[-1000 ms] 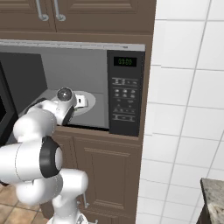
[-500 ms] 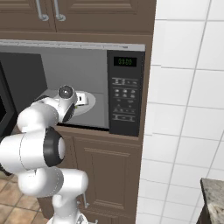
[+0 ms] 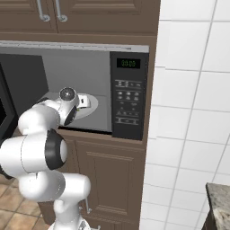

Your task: Place the sponge inside the microwave to prepare for sanitizing.

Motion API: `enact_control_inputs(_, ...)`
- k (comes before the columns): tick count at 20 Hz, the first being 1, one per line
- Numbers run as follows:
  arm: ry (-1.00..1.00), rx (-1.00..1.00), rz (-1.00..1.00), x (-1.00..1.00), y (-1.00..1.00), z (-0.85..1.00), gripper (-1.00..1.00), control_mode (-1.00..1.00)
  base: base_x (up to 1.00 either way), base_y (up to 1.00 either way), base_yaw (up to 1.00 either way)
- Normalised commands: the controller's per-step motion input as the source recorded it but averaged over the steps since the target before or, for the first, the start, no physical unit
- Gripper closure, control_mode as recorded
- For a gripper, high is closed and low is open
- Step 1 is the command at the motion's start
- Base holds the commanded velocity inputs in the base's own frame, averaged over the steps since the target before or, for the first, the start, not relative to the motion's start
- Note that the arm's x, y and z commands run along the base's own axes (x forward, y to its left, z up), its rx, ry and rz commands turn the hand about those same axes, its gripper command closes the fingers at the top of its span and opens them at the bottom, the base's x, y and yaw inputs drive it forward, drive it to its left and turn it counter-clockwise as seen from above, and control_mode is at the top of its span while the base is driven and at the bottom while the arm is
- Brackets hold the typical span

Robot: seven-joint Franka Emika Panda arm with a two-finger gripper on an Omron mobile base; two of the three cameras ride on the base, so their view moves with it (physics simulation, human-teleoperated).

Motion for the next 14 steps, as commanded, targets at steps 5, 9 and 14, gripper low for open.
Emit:
enact_control_inputs(5,0.0,0.0,0.0,0.0,0.0,0.0,-1.0,-1.0,0.0,0.0,0.0)
enact_control_inputs(9,0.0,0.0,0.0,0.0,0.0,0.1,-1.0,-1.0,0.0,0.0,0.0)
enact_control_inputs(14,0.0,-0.01,0.0,-0.15,0.0,0.39,-1.0,-1.0,0.0,0.0,0.0)
